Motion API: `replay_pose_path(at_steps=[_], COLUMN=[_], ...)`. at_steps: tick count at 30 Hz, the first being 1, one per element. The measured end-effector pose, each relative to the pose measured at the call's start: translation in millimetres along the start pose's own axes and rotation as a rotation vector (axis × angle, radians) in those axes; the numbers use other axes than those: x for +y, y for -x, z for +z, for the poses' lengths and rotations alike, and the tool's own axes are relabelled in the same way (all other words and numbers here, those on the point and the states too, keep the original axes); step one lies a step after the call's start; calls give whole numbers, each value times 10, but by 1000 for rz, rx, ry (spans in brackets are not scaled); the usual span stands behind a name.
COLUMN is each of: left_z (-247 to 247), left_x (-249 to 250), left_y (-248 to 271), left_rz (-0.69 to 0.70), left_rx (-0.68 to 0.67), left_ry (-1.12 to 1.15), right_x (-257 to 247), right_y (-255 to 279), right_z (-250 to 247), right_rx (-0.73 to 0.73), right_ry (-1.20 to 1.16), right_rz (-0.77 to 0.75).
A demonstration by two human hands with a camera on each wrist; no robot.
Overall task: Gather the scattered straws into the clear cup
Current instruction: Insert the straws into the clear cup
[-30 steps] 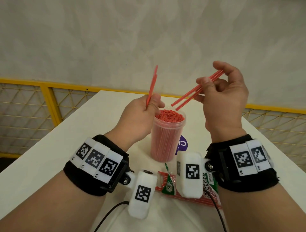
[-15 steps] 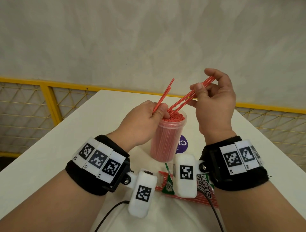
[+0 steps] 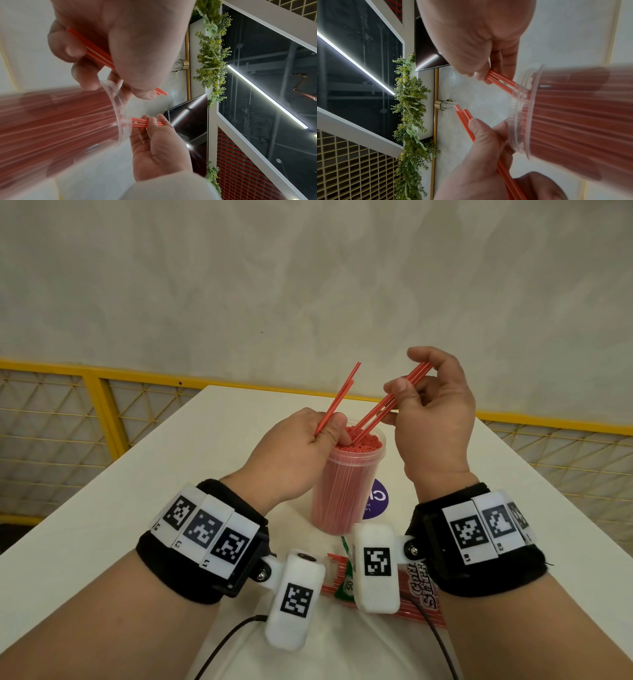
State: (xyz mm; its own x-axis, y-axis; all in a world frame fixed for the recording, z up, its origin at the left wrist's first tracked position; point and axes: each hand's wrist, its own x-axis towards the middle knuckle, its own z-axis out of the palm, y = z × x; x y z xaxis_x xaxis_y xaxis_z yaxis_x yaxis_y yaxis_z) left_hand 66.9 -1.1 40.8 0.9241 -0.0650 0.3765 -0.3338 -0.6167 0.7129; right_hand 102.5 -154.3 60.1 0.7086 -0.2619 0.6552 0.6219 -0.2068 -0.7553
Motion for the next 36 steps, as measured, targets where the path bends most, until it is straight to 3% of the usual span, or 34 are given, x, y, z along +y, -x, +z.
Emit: replay_pose_path(at_steps=[5,9,11,15,19,22,26,31,36], left_z=[4,15,2,-8,9,-1,-18,-80,-157], left_x=[17,15,-1,-39,-47,-42,2,55,98], left_y=[8,-15,-27,-41,-40,-41,-21,3,39], left_rz=[-3,-32,-46,-62,-69,-71,-86,-152,-176], left_rx=[32,205,257,248,223,220,215,62,-150], left_ry=[55,178,225,222,190,185,230,375,479], right_x=[23,88,121,110,159,167,157,-36,-295], right_y=[-14,8,28,16,28,4,13,18,47], right_z=[9,2,-2,20,8,-5,4,25,-37], right_rx=[-69,-448,-585,-429,-467,-396,-452,-328,-447], right_ry=[47,355,398,206,281,265,338,105,-82], right_rz=[-12,93,206,277,308,292,286,144,-17])
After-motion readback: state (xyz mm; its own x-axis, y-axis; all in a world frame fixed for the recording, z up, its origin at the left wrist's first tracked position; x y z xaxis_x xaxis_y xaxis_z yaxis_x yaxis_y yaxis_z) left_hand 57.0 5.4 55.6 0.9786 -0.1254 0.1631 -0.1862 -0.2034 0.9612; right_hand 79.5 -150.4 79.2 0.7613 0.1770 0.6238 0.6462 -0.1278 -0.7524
